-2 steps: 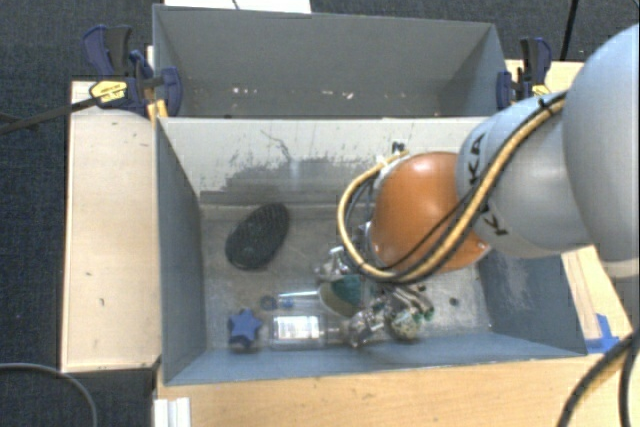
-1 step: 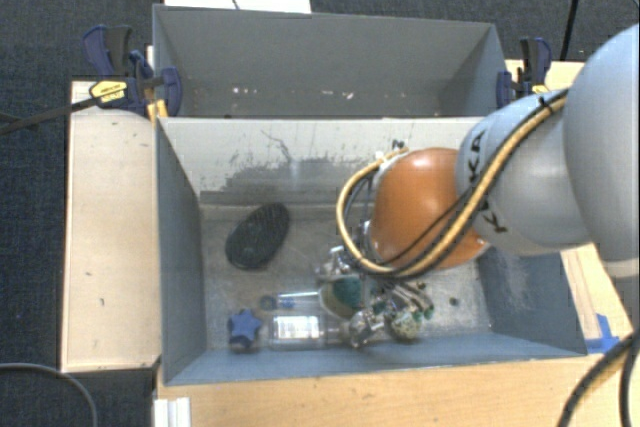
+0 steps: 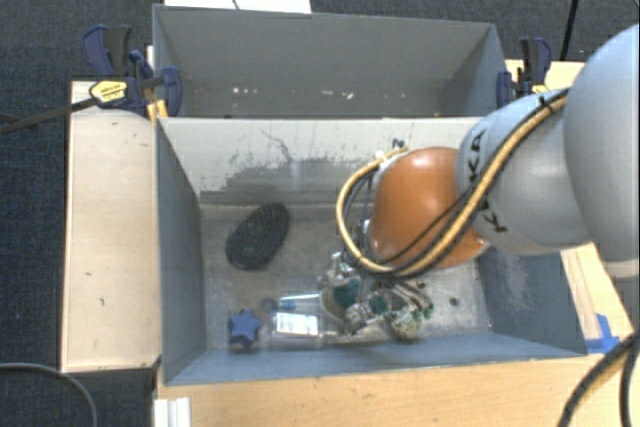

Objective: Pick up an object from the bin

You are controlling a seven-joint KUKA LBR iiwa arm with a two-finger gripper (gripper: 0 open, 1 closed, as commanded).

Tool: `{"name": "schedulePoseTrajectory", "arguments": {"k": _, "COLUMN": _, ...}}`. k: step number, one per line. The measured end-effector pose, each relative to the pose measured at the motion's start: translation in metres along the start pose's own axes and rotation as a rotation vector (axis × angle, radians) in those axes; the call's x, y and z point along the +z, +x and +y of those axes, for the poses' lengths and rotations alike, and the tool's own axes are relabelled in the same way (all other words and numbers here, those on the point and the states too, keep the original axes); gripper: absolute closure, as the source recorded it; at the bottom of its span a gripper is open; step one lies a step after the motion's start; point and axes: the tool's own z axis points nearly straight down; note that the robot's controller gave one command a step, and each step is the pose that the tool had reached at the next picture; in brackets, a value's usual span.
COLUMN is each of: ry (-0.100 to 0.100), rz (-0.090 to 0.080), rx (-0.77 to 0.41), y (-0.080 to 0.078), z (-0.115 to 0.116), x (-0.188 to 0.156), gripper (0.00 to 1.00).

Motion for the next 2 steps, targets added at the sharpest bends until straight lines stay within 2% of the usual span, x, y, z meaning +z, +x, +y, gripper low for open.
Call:
{"name": "schedulePoseTrajectory", "arguments": {"k": 1, "ry": -0.001, "rz": 0.008, "rx": 0.007, "y": -0.001, "z": 0.0, "x": -0.008, "gripper": 1.0}}
{"name": "schedulePoseTrajectory", "arguments": {"k": 2, "ry": 0.0, "rz": 0.007, "rx": 0.014, "y": -0.002, "z": 0.0, "x": -0.044, "gripper": 1.0}}
